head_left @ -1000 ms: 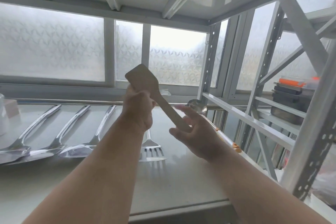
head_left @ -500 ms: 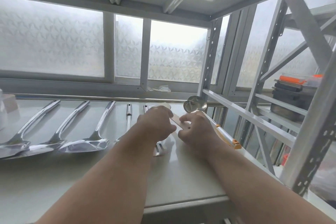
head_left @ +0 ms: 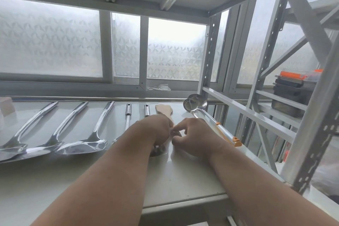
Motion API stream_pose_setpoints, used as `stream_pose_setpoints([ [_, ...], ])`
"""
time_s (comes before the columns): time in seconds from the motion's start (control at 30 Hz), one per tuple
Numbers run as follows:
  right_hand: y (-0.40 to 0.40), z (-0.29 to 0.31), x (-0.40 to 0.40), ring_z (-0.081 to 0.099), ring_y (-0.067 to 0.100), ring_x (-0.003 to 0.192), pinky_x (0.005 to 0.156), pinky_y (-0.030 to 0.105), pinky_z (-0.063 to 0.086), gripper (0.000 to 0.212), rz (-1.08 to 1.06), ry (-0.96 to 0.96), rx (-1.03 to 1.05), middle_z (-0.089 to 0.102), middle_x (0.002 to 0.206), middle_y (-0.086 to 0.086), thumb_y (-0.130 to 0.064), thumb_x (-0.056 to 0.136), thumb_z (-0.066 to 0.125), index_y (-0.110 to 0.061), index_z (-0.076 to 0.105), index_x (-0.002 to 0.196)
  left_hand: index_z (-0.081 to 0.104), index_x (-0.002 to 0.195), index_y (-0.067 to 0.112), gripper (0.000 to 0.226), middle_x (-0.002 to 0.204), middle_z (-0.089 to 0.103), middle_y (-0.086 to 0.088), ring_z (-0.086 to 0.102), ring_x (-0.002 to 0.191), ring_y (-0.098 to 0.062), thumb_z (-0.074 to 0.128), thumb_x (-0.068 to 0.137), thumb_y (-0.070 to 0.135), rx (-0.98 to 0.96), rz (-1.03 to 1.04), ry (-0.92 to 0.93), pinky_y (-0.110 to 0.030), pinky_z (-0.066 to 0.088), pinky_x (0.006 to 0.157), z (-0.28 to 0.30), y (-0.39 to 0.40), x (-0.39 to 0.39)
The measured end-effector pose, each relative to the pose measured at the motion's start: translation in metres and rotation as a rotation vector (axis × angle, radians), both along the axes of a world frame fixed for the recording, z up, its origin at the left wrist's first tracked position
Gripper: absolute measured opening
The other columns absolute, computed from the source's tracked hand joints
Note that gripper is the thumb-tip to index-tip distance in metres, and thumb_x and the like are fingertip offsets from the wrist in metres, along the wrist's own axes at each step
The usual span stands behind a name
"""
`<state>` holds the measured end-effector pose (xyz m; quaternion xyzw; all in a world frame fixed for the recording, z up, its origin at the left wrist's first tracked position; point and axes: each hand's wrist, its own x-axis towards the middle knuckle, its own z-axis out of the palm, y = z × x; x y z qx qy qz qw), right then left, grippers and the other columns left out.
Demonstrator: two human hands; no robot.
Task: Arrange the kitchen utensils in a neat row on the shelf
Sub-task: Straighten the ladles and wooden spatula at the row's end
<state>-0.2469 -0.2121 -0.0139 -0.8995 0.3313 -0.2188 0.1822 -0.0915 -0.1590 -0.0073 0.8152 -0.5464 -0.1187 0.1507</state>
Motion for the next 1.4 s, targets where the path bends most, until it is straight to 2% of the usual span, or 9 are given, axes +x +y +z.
stream_pose_setpoints([
  [0.13, 0.003, 0.0, 0.0, 0.056, 0.01, 0.064, 0.068, 0.03, 0.055, 0.026, 0.003, 0.016, -0.011, 0.062, 0.075, -0.007, -0.035, 0.07, 0.061, -0.033, 0.079, 0.089, 0.072, 0.1, 0.036, 0.01, 0.095, 0.074, 0.002, 0.07, 0.098, -0.024, 0.062, 0.1, 0.039, 0.013, -0.036, -0.046, -0.037, 0.058, 0.092, -0.003, 0.0, 0.0],
  [0.23, -0.001, -0.002, 0.003, 0.056, 0.018, 0.076, 0.076, 0.032, 0.054, 0.014, -0.043, 0.045, -0.048, 0.062, 0.075, -0.002, -0.031, 0.078, 0.06, -0.026, 0.069, 0.068, 0.066, 0.089, 0.036, 0.017, 0.101, 0.072, 0.0, 0.068, 0.104, -0.025, 0.058, 0.103, 0.041, -0.016, -0.02, -0.046, -0.038, 0.054, 0.099, -0.005, -0.004, 0.001],
  [0.37, -0.003, -0.005, 0.005, 0.05, 0.02, 0.092, 0.08, 0.029, 0.048, 0.024, -0.101, 0.033, -0.066, 0.064, 0.075, 0.004, -0.028, 0.087, 0.058, -0.016, 0.071, 0.071, 0.069, 0.133, 0.025, 0.032, 0.136, 0.068, -0.003, 0.06, 0.13, -0.026, 0.053, 0.108, 0.037, -0.035, -0.009, -0.079, -0.043, 0.046, 0.113, -0.006, -0.011, 0.002],
  [0.47, -0.002, -0.003, 0.005, 0.05, 0.02, 0.101, 0.085, 0.031, 0.049, 0.024, -0.121, 0.024, -0.051, 0.069, 0.082, 0.005, -0.029, 0.089, 0.059, -0.015, 0.073, 0.075, 0.069, 0.131, 0.027, 0.032, 0.137, 0.068, -0.001, 0.058, 0.13, -0.026, 0.051, 0.107, 0.038, -0.065, -0.005, -0.058, -0.047, 0.042, 0.115, -0.01, -0.015, 0.005],
  [0.6, -0.003, 0.0, 0.003, 0.046, 0.024, 0.091, 0.076, 0.032, 0.046, 0.042, -0.186, 0.019, -0.059, 0.051, 0.066, 0.004, -0.028, 0.09, 0.059, -0.017, 0.044, 0.053, 0.067, 0.132, 0.035, 0.032, 0.14, 0.066, 0.0, 0.057, 0.131, -0.027, 0.046, 0.108, 0.041, -0.056, -0.007, -0.058, -0.05, 0.037, 0.117, -0.012, -0.017, 0.004],
  [0.77, -0.007, -0.003, 0.008, 0.059, 0.031, 0.091, 0.073, 0.032, 0.048, 0.033, -0.231, 0.031, -0.084, 0.053, 0.078, 0.011, -0.03, 0.086, 0.059, -0.02, 0.04, 0.061, 0.063, 0.132, 0.041, 0.035, 0.142, 0.064, 0.006, 0.052, 0.135, -0.023, 0.036, 0.11, 0.044, -0.04, -0.022, -0.094, -0.051, 0.034, 0.118, -0.009, -0.016, -0.003],
  [1.1, -0.016, -0.005, 0.012, 0.049, 0.03, 0.076, 0.072, 0.033, 0.047, 0.023, -0.311, 0.041, -0.051, 0.063, 0.089, 0.016, -0.039, 0.068, 0.055, -0.016, 0.052, 0.069, 0.058, 0.132, 0.055, 0.036, 0.139, 0.062, 0.013, 0.044, 0.138, -0.023, 0.03, 0.109, 0.051, 0.0, -0.067, -0.093, -0.06, 0.031, 0.114, -0.007, -0.02, -0.015],
  [1.2, -0.019, -0.005, 0.01, 0.048, 0.028, 0.079, 0.076, 0.029, 0.045, 0.024, -0.328, 0.014, -0.056, 0.068, 0.101, 0.017, -0.034, 0.078, 0.065, -0.013, 0.071, 0.089, 0.06, 0.132, 0.051, 0.036, 0.138, 0.063, 0.013, 0.044, 0.137, -0.023, 0.031, 0.11, 0.05, 0.009, -0.072, -0.099, -0.058, 0.031, 0.113, -0.006, -0.021, -0.017],
  [1.4, -0.02, -0.004, 0.007, 0.061, 0.031, 0.101, 0.078, 0.024, 0.04, 0.023, -0.33, -0.018, -0.085, 0.071, 0.104, 0.015, -0.029, 0.083, 0.068, -0.013, 0.075, 0.098, 0.058, 0.136, 0.054, 0.037, 0.144, 0.061, 0.013, 0.043, 0.14, -0.022, 0.032, 0.11, 0.05, -0.005, -0.084, -0.114, -0.056, 0.031, 0.114, -0.005, -0.019, -0.021],
])
